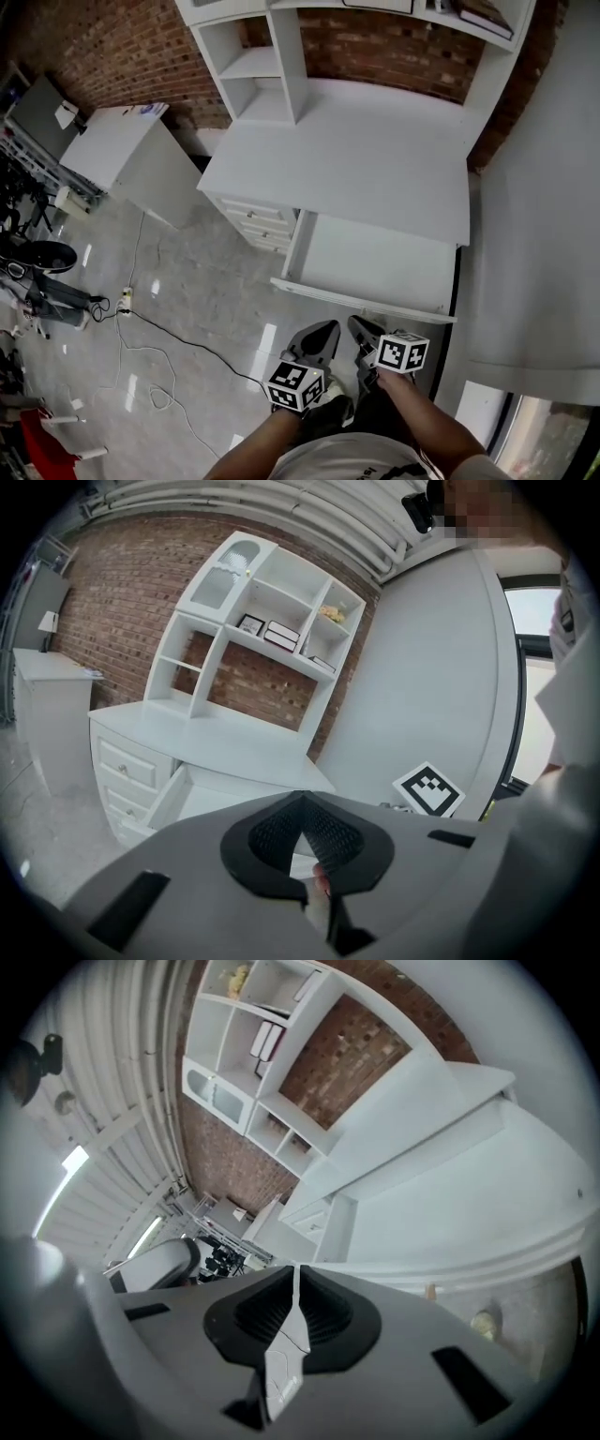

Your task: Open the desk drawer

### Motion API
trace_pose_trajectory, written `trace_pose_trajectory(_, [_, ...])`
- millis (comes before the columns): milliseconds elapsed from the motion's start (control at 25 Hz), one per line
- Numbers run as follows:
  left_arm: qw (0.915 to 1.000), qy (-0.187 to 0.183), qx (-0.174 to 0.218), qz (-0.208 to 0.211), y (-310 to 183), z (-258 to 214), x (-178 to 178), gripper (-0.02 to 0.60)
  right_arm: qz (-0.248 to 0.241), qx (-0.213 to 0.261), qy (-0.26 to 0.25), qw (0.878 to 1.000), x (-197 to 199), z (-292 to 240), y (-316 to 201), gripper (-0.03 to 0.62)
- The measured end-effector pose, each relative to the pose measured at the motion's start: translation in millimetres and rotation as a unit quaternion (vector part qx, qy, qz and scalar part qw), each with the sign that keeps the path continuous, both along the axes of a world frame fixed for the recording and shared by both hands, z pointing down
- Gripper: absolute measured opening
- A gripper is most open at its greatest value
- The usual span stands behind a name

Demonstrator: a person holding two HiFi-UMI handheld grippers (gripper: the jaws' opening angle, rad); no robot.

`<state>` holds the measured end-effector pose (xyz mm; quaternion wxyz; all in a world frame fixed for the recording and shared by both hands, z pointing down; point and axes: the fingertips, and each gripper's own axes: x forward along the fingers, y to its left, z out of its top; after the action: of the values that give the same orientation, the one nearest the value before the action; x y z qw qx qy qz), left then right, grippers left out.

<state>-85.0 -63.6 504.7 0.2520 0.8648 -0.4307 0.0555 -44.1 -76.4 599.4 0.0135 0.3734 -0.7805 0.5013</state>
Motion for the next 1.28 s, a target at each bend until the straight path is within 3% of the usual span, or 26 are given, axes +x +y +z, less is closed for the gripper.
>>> trace_pose_trajectory(280, [0.9996, 0.007, 0.026, -0.01, 0, -50, -17, 0.012, -0.022, 0.09, 0.029, 0.995, -19, -89, -3, 0.028])
trace_pose_trajectory(560, [0.9977, 0.018, 0.063, -0.017, 0, -102, -24, 0.012, -0.04, 0.177, 0.053, 0.982, -33, -162, -5, 0.023])
trace_pose_trajectory(1280, [0.9914, 0.018, 0.128, -0.022, -10, -187, -31, 0.012, -0.049, 0.323, 0.126, 0.937, -39, -266, -16, 0.018])
